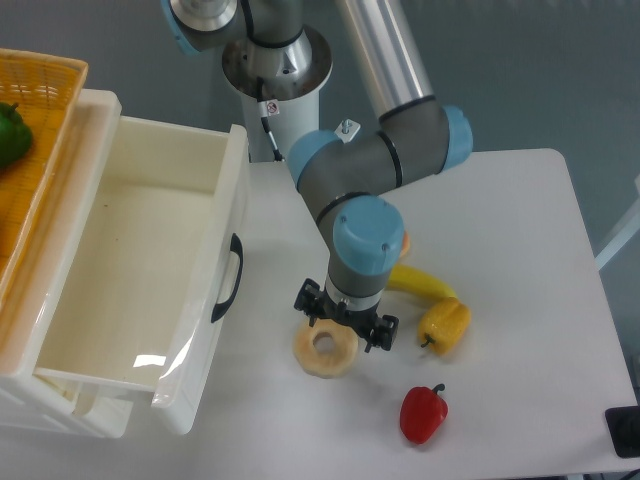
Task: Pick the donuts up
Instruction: 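Move the open gripper over the beige donut and lower toward it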
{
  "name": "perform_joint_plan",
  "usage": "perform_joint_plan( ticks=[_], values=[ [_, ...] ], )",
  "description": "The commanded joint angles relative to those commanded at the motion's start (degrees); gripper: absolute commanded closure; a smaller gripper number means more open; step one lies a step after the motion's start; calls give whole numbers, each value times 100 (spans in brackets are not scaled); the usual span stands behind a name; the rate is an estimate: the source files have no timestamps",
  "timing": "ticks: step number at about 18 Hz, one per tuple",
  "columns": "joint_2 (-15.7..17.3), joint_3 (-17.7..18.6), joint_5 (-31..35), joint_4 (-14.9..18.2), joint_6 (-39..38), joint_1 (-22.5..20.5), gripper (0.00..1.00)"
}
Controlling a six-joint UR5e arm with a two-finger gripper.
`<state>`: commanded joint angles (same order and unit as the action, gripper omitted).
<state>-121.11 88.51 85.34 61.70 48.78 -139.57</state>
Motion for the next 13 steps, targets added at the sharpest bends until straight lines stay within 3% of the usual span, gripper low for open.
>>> perform_joint_plan(
  ticks=[13],
  values=[
    [-449,-97,123,-184,-9,-26,0]
  ],
)
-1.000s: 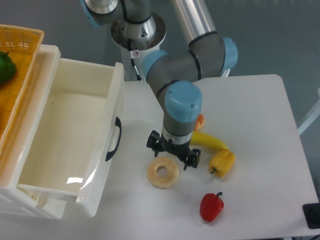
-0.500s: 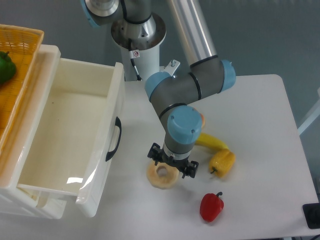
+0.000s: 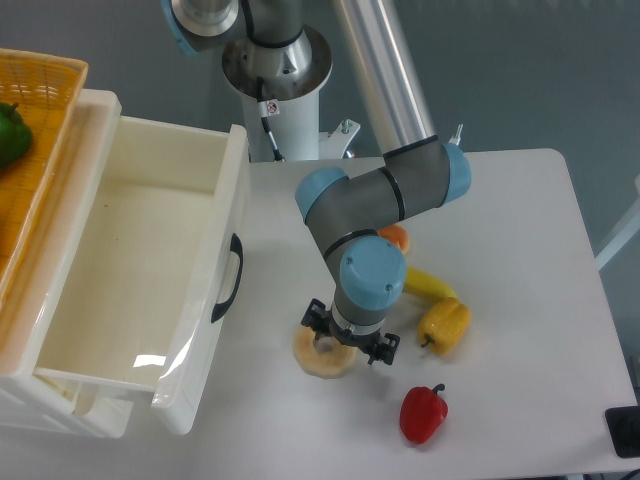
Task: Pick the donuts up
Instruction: 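Move the open gripper over the beige donut and lower toward it, then close the gripper on the donut's ring edge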
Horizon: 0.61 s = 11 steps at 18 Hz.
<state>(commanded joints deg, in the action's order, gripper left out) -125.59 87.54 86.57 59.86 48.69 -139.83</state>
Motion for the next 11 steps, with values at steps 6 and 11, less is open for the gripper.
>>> perform_joint_plan(
  ticks=[6,11],
  values=[
    [-44,9,9,-70,0,0,0],
    [-70,-17,9,-70,-9,0,12]
  ],
)
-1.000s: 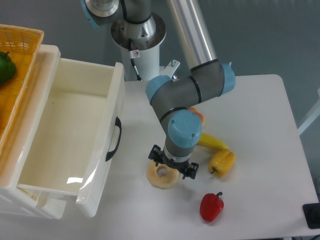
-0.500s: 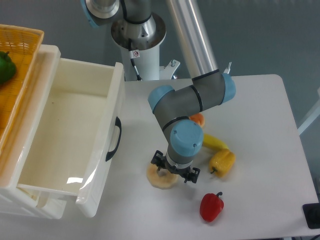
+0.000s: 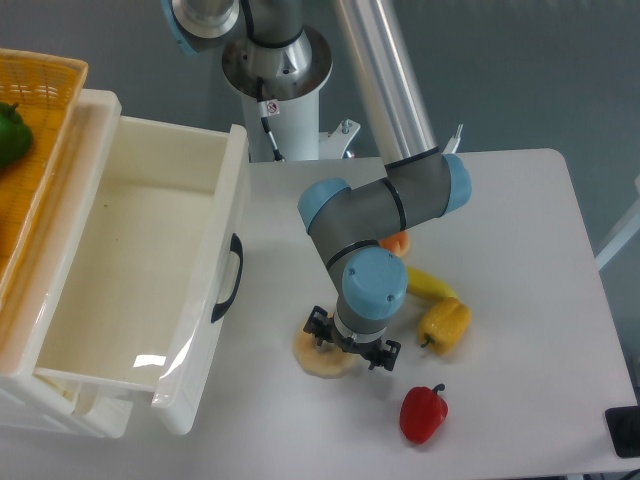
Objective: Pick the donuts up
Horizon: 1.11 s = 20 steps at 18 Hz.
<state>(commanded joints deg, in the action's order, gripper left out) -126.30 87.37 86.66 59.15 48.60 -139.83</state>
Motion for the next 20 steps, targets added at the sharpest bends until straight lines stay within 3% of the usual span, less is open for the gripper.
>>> perform_joint_plan(
  ticks=[4,6,9,10,20],
  values=[
    [17,0,0,-9,0,-9,32],
    [26,0,0,-9,-9,-9,48],
    [96,0,-9,9,-9,-26,96],
    [140,0,0,26,0,-26,100],
    [702,26,-26,88,184,-18,100]
  ],
)
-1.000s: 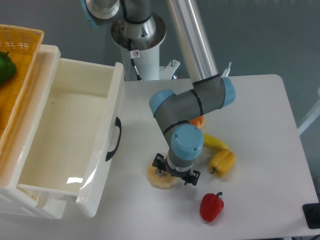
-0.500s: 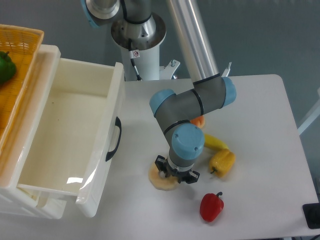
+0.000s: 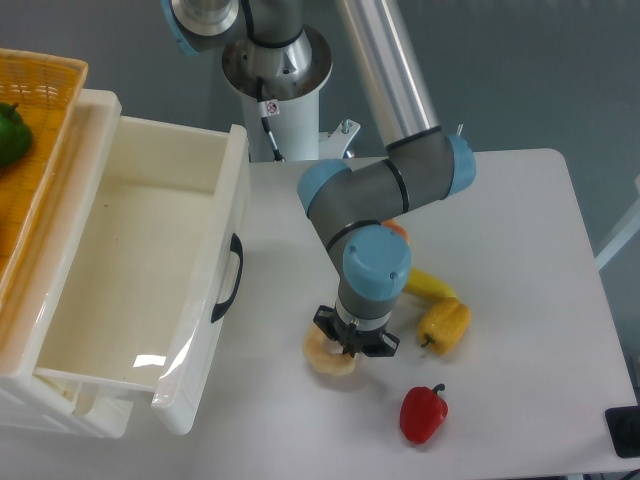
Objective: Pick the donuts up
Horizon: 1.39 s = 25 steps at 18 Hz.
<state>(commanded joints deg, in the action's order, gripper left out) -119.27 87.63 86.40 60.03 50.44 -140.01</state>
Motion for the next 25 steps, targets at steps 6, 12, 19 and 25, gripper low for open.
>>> perform_joint_plan(
  ticks=[6,12,19,25],
  values=[
    [308,44,-9,123,738,35,100],
    [782,44,-562,158,1213,70,100],
    [792,44,-580,334,1724,88,100],
    [862,149,-457,501,2101,35,100]
  ],
)
